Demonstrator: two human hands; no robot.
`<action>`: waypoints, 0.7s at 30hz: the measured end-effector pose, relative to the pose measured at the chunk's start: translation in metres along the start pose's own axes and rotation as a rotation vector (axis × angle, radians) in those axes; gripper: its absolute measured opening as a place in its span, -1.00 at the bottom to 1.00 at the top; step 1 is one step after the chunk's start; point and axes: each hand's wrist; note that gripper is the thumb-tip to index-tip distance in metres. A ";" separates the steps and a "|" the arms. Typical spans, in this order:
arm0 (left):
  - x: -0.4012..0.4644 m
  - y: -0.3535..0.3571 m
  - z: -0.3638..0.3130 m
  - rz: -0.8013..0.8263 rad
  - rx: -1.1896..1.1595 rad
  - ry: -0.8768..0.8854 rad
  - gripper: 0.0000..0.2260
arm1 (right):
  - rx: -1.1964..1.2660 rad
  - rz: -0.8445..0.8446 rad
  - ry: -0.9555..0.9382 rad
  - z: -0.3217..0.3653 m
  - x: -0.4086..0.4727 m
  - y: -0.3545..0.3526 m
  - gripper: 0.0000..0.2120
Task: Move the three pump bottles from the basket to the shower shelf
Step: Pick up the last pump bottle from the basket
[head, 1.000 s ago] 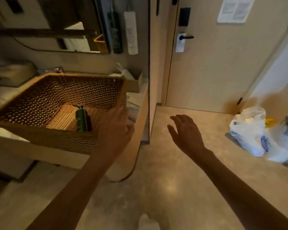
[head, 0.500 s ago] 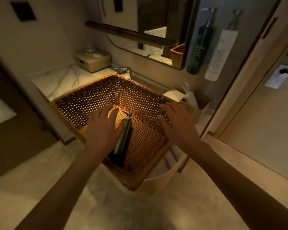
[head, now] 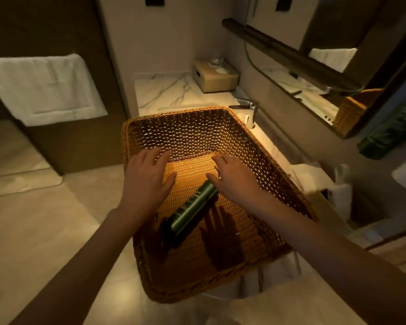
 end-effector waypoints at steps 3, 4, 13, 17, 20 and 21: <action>-0.005 0.003 0.001 0.022 0.019 -0.044 -0.53 | 0.027 0.250 0.109 0.001 0.013 0.031 -0.38; -0.008 0.004 0.002 0.027 0.017 -0.057 -0.53 | 0.046 0.298 0.164 0.002 0.016 0.042 -0.36; -0.010 0.012 0.010 0.006 -0.011 -0.115 -0.51 | 0.695 0.425 0.712 0.008 0.047 0.103 -0.17; -0.010 0.009 0.009 -0.021 -0.047 -0.109 -0.52 | 1.063 0.426 0.881 0.016 0.051 0.103 -0.34; -0.014 0.007 0.010 -0.025 -0.081 -0.109 -0.52 | 1.182 0.515 0.937 0.019 0.050 0.099 -0.40; -0.015 0.006 0.010 -0.031 -0.100 -0.113 -0.51 | 1.187 0.525 0.940 0.021 0.049 0.098 -0.40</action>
Point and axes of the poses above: each hand's wrist, its own x-axis towards the middle knuckle, its own y-axis out of the palm, z = x × y, and after that the axes turned 2 degrees about -x, right-handed
